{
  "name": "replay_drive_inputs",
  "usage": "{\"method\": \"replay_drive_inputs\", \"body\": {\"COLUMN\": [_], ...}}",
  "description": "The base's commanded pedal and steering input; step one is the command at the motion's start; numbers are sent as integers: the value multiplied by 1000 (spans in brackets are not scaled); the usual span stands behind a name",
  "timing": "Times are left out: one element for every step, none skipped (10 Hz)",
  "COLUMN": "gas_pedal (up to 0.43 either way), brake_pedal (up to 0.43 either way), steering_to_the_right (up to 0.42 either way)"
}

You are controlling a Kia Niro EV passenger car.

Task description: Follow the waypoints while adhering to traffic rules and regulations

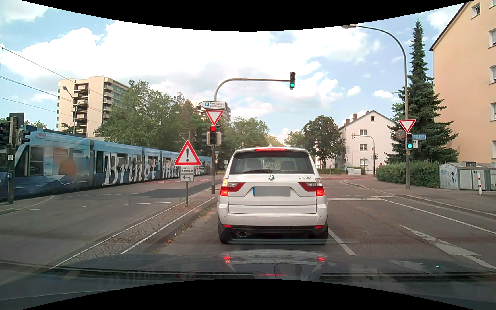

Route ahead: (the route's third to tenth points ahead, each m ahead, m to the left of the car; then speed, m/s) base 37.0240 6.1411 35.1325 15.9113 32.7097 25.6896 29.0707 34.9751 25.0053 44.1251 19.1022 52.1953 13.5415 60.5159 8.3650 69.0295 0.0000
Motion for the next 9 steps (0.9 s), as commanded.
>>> {"method": "replay_drive_inputs", "body": {"gas_pedal": [0, 0, 0, 0, 0, 0, 0, 0, 0], "brake_pedal": [287, 287, 287, 287, 287, 287, 287, 287, 287], "steering_to_the_right": [-4, -4, -4, -4, -4, -4, -4, -4, -4]}}
